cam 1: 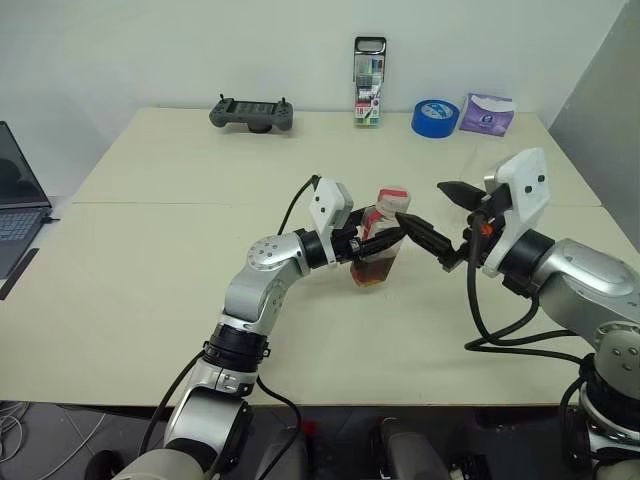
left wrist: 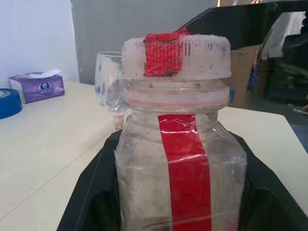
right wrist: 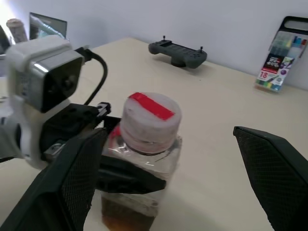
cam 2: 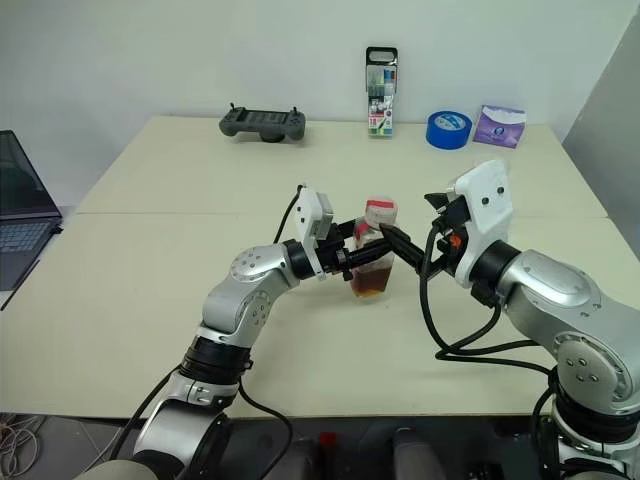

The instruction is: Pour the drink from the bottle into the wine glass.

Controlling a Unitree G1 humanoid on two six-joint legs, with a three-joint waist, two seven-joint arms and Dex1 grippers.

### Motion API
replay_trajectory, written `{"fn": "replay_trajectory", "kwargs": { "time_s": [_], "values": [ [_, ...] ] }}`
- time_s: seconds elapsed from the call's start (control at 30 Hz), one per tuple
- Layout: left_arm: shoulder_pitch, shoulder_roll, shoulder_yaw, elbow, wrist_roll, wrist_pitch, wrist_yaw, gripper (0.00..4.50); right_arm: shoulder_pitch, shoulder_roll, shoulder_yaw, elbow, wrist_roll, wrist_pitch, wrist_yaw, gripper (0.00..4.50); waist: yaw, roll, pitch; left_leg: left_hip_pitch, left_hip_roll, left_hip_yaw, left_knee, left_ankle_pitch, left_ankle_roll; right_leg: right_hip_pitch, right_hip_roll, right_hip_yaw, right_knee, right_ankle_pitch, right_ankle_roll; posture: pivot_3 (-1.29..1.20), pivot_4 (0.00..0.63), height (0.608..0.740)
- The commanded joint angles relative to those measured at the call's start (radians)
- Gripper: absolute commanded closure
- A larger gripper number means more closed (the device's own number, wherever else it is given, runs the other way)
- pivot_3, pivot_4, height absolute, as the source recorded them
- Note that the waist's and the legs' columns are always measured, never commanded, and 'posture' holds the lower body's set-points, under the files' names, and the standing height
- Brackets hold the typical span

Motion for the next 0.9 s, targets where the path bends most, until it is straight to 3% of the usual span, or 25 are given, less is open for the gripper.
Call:
{"fn": "replay_trajectory", "kwargs": {
  "time_s": [0.03, 0.27, 0.7, 0.9],
  "values": [
    [-0.028, 0.001, 0.02, -0.038, -0.018, -0.017, 0.0, 2.45, -0.027, 0.006, -0.012, -0.039, 0.071, -0.025, -0.004, 0.0, 0.0, 0.0, 0.0, 0.0, 0.0, 0.0, 0.0, 0.0, 0.0, 0.0, 0.0, 0.0, 0.0, 0.0, 0.0, 0.0, 0.15, 0.74],
    [-0.019, 0.001, 0.02, -0.048, -0.017, -0.016, 0.007, 2.45, -0.104, 0.131, 0.001, 0.057, 0.022, -0.008, -0.213, 0.0, -0.001, 0.0, 0.0, 0.0, 0.0, 0.0, 0.0, 0.0, 0.0, 0.0, 0.0, 0.001, 0.001, 0.0, 0.0, 0.0, 0.15, 0.74],
    [-0.01, 0.001, 0.015, -0.061, -0.012, -0.017, 0.015, 2.45, -0.135, 0.287, 0.079, 0.09, 0.06, 0.018, -0.354, 0.0, -0.001, 0.0, 0.0, 0.0, 0.001, 0.0, -0.001, 0.0, 0.0, 0.0, 0.0, 0.001, 0.0, 0.0, 0.0, 0.0, 0.15, 0.74],
    [-0.007, -0.001, 0.012, -0.068, -0.013, -0.016, 0.023, 2.45, -0.13, 0.309, 0.085, 0.1, 0.05, 0.03, -0.382, 0.0, -0.001, 0.0, 0.0, 0.0, 0.001, -0.001, -0.001, 0.0, 0.0, 0.0, 0.0, 0.001, -0.001, 0.0, 0.0, 0.0, 0.15, 0.74]
  ]
}}
